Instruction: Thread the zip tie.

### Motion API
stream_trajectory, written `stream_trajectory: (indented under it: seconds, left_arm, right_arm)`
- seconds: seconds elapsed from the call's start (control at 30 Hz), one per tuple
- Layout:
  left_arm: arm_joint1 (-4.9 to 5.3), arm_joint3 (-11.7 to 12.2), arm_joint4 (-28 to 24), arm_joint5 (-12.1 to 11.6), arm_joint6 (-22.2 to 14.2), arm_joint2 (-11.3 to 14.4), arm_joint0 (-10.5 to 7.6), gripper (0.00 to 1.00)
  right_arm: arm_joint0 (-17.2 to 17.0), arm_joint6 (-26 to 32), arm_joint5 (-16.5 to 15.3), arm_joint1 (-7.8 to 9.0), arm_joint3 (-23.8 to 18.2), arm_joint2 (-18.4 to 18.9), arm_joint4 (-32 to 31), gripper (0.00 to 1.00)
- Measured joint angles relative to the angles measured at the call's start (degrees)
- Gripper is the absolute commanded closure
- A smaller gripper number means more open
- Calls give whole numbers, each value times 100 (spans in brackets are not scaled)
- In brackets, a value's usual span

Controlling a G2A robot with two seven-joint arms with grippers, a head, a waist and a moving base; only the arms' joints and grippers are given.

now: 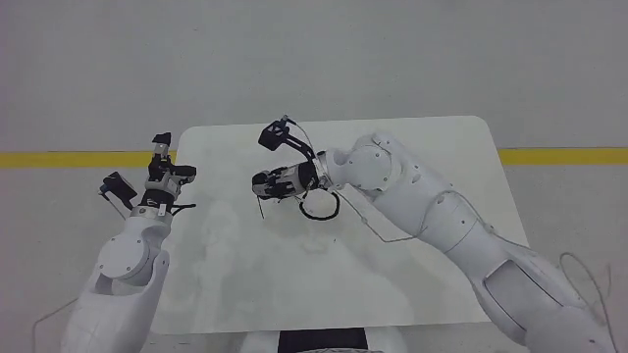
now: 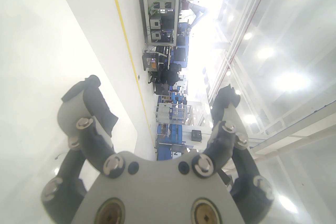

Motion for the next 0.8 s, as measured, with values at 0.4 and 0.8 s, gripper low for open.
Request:
stream_trajectory:
  seconds: [0.4,0.8]
  left_arm:
    - [0,0,0,0,0,0,0,0]
    - [0,0,0,0,0,0,0,0]
  right_arm:
    - [-191,-432,0,-33,-54,138,460,100]
    - [-338,-56,0,-335,750,719,3145,100]
